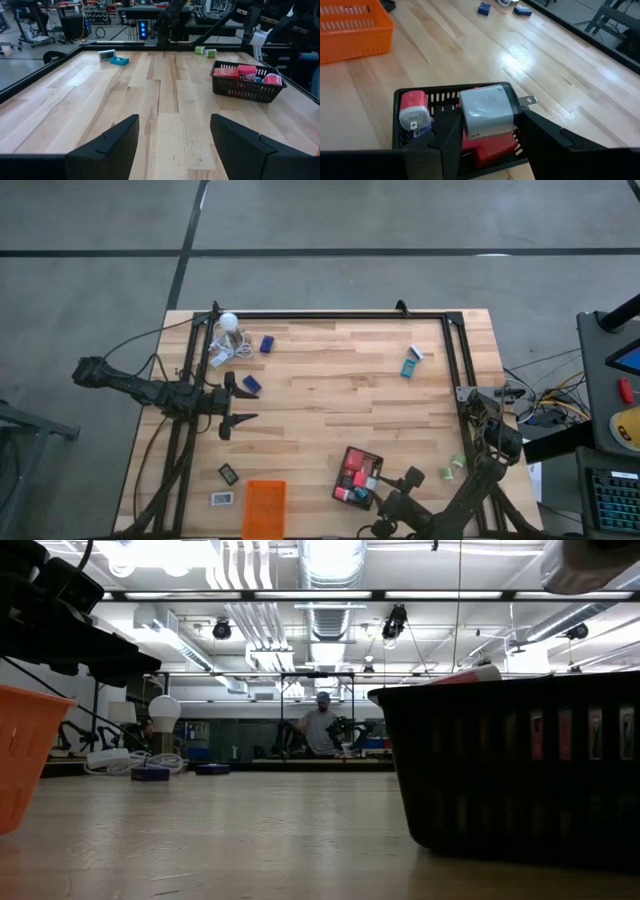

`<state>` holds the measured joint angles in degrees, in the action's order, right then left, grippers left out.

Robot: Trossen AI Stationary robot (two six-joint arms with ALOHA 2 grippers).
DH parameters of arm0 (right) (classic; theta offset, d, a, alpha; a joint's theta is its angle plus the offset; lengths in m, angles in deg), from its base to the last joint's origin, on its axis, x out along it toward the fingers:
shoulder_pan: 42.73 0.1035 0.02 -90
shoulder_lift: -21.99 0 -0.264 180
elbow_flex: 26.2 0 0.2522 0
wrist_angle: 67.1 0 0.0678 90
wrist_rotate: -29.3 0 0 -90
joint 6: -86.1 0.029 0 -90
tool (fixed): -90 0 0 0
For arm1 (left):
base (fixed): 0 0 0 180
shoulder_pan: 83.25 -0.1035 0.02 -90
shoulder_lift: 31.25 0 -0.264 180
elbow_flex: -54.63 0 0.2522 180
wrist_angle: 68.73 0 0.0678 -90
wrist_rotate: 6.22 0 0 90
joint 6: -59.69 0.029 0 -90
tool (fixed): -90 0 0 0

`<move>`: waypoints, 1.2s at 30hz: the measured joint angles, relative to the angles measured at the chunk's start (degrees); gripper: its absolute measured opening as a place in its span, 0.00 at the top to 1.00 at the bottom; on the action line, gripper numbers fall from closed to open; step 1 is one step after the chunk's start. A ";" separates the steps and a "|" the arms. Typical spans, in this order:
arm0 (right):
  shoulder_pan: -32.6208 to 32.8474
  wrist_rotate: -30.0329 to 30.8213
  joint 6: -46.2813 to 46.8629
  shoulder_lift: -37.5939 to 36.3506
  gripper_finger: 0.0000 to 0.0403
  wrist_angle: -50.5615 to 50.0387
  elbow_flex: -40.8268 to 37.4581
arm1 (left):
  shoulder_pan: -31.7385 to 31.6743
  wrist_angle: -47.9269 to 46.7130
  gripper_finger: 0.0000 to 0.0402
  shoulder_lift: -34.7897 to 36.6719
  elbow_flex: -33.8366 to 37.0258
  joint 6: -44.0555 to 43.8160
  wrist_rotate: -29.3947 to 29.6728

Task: Pick & Place Office items
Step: Put the white charger adapter into the black bin

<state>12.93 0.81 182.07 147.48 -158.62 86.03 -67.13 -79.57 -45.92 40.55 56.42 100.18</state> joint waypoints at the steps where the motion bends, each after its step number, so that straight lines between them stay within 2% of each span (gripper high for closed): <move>1: -0.26 -0.03 -0.45 0.00 0.57 0.39 -0.11 | -0.02 -0.02 0.37 0.02 0.00 0.02 0.00; 8: -2.32 -0.40 -1.50 0.02 0.57 0.79 -0.21 | -0.02 -0.02 0.37 0.00 0.00 0.00 0.00; 16: -4.95 -10.11 -4.10 0.02 0.57 3.09 -1.30 | -0.01 -0.01 0.37 0.01 0.00 0.00 -0.02; 25: -5.81 -13.91 -4.47 0.00 0.57 3.65 -2.79 | -0.01 -0.02 0.37 0.00 0.00 0.01 -0.01; 36: -6.45 -15.55 -4.51 0.02 0.57 6.32 -5.13 | -0.01 -0.01 0.37 0.02 0.00 0.02 -0.01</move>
<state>6.48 -14.74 177.56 147.50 -152.31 80.90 -67.13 -79.58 -45.90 40.55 56.44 100.17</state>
